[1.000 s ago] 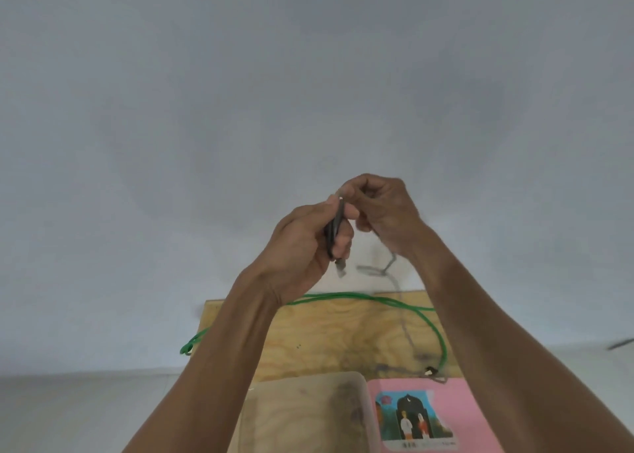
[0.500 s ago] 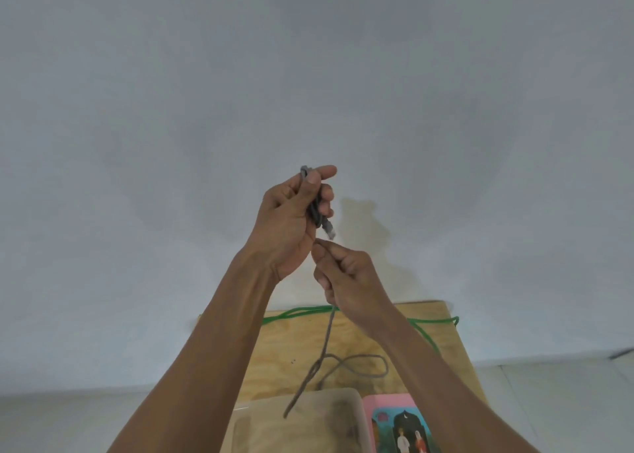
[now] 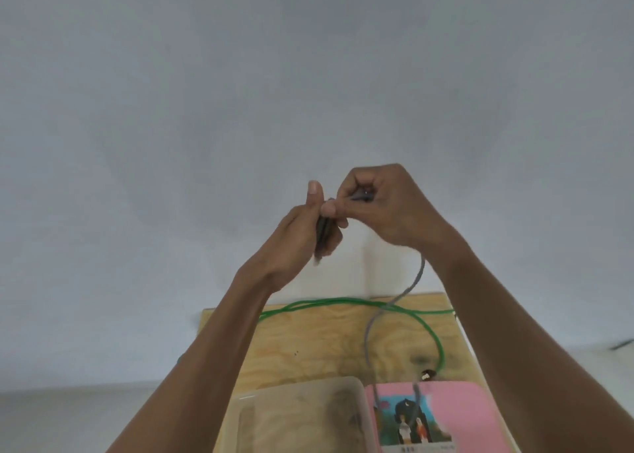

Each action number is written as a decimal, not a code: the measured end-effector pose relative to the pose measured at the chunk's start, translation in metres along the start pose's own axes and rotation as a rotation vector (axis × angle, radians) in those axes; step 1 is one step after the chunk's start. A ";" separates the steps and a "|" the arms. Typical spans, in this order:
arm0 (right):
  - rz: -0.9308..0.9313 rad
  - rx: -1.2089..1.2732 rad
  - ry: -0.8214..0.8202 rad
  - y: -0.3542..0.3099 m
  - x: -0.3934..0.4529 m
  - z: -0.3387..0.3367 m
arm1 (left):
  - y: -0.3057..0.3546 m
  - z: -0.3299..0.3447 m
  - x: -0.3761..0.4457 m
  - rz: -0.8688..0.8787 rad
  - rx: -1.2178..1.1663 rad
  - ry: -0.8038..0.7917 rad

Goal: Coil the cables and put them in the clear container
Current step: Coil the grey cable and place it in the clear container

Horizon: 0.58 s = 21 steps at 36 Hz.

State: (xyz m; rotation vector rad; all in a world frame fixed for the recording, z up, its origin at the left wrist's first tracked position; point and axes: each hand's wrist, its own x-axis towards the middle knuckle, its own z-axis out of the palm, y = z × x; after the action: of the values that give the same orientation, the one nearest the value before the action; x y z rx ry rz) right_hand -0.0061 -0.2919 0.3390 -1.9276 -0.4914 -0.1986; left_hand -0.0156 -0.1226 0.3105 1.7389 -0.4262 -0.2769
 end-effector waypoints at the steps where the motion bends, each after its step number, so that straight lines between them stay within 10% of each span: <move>1: 0.000 0.047 -0.019 0.001 0.004 -0.004 | 0.001 0.003 -0.003 -0.022 -0.094 -0.008; 14: 0.287 0.679 0.035 0.042 -0.011 0.031 | 0.024 0.021 -0.015 -0.014 -0.646 -0.080; 21: 0.370 0.538 0.081 0.040 -0.037 0.066 | 0.031 0.009 0.000 0.068 -0.618 0.082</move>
State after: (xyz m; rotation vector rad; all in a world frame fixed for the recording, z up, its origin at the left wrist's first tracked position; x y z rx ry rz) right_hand -0.0282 -0.2535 0.2655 -1.4401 -0.1069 0.0905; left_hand -0.0238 -0.1358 0.3390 1.1245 -0.2971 -0.2544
